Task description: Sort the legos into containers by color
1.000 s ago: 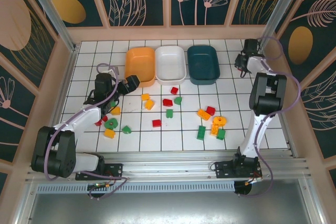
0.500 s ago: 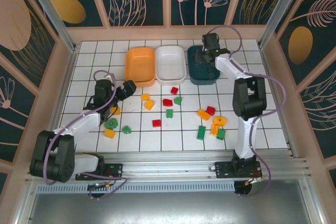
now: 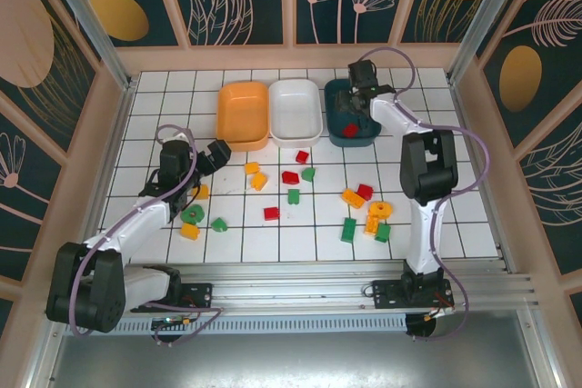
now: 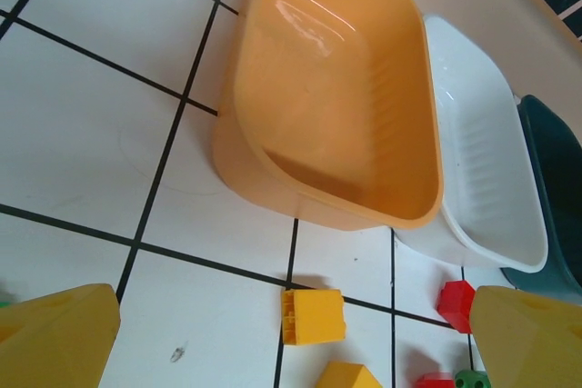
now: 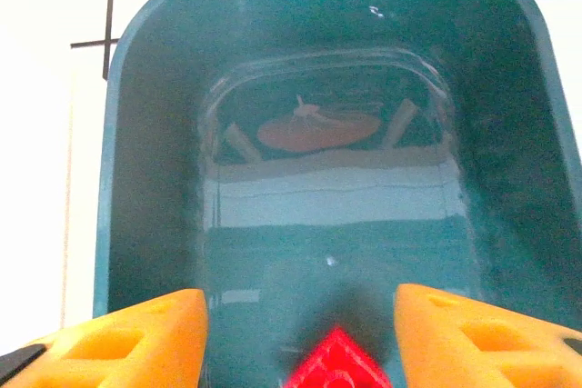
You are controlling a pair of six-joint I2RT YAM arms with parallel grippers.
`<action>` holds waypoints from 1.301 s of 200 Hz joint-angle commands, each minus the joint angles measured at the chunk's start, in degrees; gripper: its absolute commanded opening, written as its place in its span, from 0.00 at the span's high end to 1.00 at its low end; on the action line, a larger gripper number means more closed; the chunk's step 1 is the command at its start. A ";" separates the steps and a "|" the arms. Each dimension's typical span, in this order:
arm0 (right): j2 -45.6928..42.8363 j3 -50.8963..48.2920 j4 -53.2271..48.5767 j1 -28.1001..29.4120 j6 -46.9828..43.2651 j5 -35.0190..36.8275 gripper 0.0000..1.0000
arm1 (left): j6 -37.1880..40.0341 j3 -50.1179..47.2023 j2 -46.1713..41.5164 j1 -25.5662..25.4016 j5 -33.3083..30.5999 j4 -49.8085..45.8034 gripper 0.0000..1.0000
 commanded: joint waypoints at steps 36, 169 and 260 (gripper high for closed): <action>-24.61 -27.53 7.64 8.70 6.26 8.41 0.46 | -1.08 -3.96 -7.73 -0.31 -2.42 -4.63 0.02; -25.53 -37.34 7.48 27.23 8.69 4.32 0.39 | -3.11 -8.20 -7.48 -0.38 10.73 3.86 0.09; -12.22 -32.60 10.82 23.53 0.38 1.68 0.34 | -2.12 -7.40 -8.26 -0.38 12.88 2.66 0.07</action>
